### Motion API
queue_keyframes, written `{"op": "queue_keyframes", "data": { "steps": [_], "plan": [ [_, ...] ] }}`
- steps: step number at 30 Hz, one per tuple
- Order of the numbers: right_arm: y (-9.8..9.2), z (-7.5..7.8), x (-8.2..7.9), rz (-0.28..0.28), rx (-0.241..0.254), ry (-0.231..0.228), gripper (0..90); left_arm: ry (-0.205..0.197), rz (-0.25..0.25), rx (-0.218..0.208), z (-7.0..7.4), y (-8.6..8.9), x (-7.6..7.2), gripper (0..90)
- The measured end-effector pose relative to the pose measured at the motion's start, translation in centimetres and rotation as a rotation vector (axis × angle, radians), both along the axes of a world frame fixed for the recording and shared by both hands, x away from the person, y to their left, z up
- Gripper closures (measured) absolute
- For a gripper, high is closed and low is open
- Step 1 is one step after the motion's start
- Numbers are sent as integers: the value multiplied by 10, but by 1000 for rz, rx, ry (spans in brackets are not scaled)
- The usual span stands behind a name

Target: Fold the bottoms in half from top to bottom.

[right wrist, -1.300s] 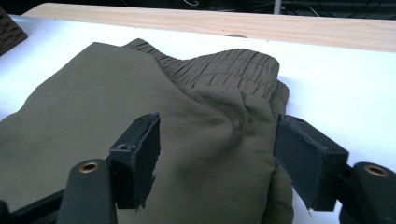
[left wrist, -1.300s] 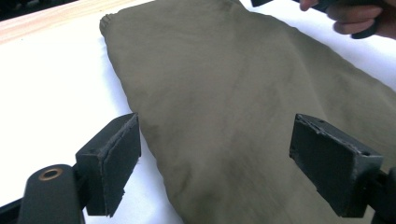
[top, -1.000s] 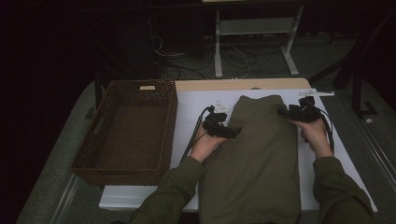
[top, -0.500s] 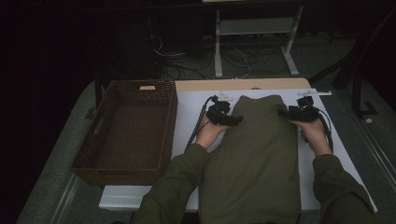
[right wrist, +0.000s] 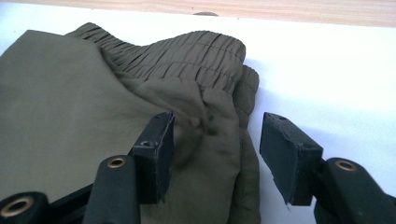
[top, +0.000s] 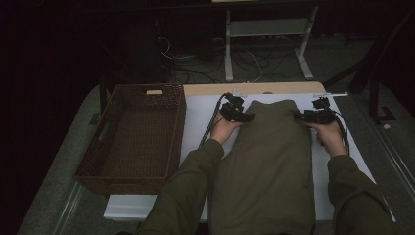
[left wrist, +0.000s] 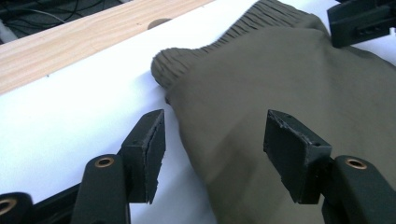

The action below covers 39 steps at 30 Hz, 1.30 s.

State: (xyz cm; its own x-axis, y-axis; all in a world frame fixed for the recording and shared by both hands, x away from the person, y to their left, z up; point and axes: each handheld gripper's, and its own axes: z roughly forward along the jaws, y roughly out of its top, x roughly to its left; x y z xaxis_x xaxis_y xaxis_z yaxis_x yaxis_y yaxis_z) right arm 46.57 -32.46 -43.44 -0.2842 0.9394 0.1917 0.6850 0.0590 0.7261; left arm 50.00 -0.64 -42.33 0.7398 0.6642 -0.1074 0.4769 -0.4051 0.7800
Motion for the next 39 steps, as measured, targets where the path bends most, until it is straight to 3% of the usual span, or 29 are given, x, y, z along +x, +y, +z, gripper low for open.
{"op": "queue_keyframes", "data": {
  "steps": [13, 20, 26, 32, 39],
  "plan": [
    [-1, -6, 14, -7, -53, 37, 453, 3, 33, 36, -6, -14, 25, 428],
    [0, -13, 17, 2, -47, 64, 497, 56, 37, 54, -18, -26, 31, 446],
    [3, -18, 17, 25, -31, 93, 591, 110, 31, 47, -26, -27, 33, 494],
    [4, -16, 17, 35, -44, 112, 744, 139, 34, 47, -28, -28, 30, 602],
    [8, -15, 17, 52, -35, 121, 846, 138, 23, 55, -28, -24, 26, 832]
  ]
}}
